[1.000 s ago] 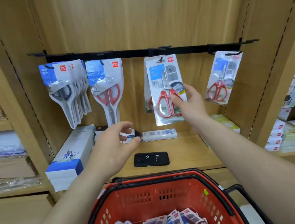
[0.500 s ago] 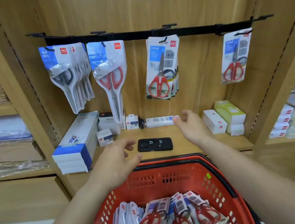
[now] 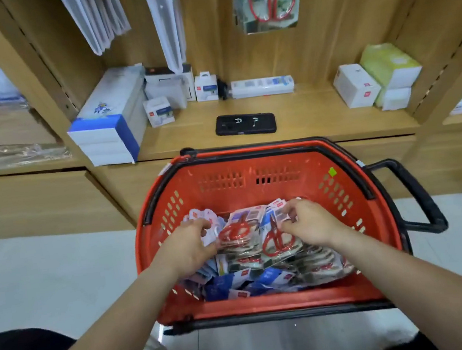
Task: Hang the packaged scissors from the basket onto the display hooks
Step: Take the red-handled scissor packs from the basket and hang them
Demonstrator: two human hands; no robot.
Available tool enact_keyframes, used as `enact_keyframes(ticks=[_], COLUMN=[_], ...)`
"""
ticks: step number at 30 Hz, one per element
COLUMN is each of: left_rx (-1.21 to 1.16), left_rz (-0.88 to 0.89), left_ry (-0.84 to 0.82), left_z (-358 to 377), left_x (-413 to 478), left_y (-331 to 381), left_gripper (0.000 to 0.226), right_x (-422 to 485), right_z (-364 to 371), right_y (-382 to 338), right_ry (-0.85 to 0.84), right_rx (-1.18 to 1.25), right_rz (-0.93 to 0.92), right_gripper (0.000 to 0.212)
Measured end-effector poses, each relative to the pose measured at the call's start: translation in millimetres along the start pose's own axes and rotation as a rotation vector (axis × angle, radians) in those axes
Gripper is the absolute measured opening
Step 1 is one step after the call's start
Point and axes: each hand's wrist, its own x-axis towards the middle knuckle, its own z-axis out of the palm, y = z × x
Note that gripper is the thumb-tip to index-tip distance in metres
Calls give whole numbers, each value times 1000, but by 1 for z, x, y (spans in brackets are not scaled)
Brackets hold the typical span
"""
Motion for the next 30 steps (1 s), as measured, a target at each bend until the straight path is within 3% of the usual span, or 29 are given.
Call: enact_keyframes(ticks=[8, 15, 22, 25, 28, 30], left_rx=[-10, -88, -45, 18, 18, 34], left_rz=[-11, -41, -132, -144, -119, -92], left_ry=[-38, -70, -208, -265, -285, -284], left_z=[28, 46, 65, 73, 75, 76], left_x=[22, 65, 97, 93, 87, 84], left_y=[-12, 7, 14, 18, 24, 28], left_gripper=[63, 71, 58, 56, 54, 55], right_x=[20, 48, 64, 68, 68, 66], right_z=[12, 31, 46, 48, 45, 45], right_y=[22, 30, 26, 22, 23, 24], right_ry=[-4, -65, 19, 30, 13, 0], right_rx=[45, -76, -163, -102, 121, 263], right_rz=[127, 190, 168, 174, 188, 199], right_gripper=[50, 58, 57, 46, 34, 39])
